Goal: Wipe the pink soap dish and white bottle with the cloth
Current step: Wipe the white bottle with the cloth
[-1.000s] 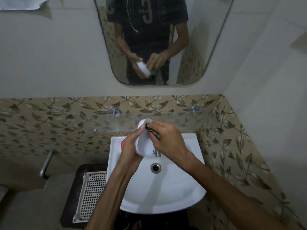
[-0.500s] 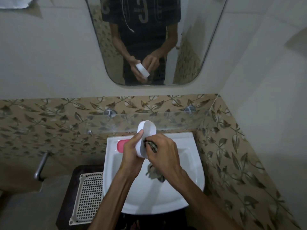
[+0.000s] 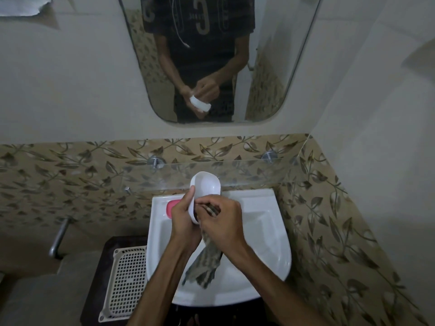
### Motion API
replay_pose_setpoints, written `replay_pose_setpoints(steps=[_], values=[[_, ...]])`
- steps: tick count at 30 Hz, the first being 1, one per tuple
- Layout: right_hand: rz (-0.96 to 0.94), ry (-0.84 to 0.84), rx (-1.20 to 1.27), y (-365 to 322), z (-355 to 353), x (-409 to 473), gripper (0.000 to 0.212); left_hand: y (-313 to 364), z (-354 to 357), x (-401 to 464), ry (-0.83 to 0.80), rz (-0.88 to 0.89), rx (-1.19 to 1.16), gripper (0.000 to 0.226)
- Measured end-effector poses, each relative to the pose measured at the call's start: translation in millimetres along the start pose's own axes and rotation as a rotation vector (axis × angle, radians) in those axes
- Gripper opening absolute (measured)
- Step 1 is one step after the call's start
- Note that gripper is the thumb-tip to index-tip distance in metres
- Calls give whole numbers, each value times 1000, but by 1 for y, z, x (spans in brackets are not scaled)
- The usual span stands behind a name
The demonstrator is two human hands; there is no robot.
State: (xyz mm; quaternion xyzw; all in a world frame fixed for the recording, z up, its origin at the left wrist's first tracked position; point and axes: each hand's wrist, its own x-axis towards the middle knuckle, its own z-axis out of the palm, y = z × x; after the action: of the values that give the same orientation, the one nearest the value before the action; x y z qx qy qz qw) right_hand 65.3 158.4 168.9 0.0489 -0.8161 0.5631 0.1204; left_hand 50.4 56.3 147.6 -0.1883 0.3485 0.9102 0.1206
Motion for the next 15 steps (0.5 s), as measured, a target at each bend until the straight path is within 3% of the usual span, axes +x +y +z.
replay_pose_setpoints(steps=[2, 4, 10, 15], values=[[-137, 108, -204, 0, -1, 14, 15, 1, 0, -1, -15, -4, -23, 56], [-126, 175, -246, -2, -4, 28, 13, 2, 3, -5, -41, -35, -42, 53], [-168, -48, -119, 1, 5, 4, 20, 12, 2, -2, 66, 1, -19, 66], [-99, 188, -143, 5, 4, 42, 16, 3, 12, -5, -12, -70, -97, 64]])
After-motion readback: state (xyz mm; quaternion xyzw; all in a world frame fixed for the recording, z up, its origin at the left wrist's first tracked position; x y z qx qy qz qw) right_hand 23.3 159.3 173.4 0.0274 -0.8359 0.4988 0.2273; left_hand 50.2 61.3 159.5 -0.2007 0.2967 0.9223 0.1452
